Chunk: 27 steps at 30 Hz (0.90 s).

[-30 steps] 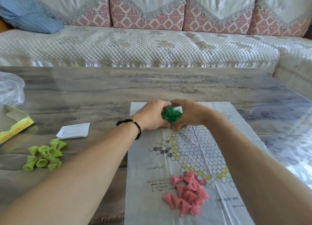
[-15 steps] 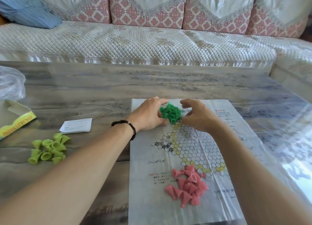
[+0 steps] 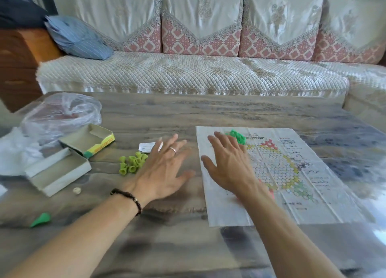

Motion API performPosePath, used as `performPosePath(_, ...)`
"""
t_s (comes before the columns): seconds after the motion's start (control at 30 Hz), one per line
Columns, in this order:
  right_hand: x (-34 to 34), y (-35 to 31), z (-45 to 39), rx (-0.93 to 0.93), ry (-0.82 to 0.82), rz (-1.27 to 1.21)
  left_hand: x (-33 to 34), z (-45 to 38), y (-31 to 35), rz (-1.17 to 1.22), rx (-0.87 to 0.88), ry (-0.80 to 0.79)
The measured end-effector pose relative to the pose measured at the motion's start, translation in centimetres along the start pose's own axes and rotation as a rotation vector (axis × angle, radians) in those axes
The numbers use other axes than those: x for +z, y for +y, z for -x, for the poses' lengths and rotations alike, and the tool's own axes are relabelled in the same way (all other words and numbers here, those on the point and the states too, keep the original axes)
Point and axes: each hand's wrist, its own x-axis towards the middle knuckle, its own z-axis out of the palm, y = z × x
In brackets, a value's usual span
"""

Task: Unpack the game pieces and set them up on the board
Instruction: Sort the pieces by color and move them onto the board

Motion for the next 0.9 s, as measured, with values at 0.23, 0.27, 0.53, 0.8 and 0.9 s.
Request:
performPosePath(0.23, 1.0, -8.8, 3.1, -0.125, -0.024, -0.025, -2.7, 10.3, -3.4, 0.035, -0.102, 0.041)
performPosePath(0.27, 1.2, -10.2, 3.4, -0.137, -0.026, -0.045, -3.1, 11.9, -4.1, 0.035, -0.119, 0.042)
performPosePath(0.53, 4.5, -20.2, 4.6, -0.277, -0.176, -0.112, -6.0, 22.2, -10.1, -0.007, -0.532, 0.075)
performPosePath(0.8, 6.4, -22.1, 4.4, -0.287, -0.260, -0.105, -5.4, 22.1, -12.2, 0.153, -0.590, 0.054)
performPosePath(0.9, 6.4, -21.8, 4.2, -0.290, -0.253, -0.123, -5.0, 21.4, -12.2, 0.132, -0.556, 0.063)
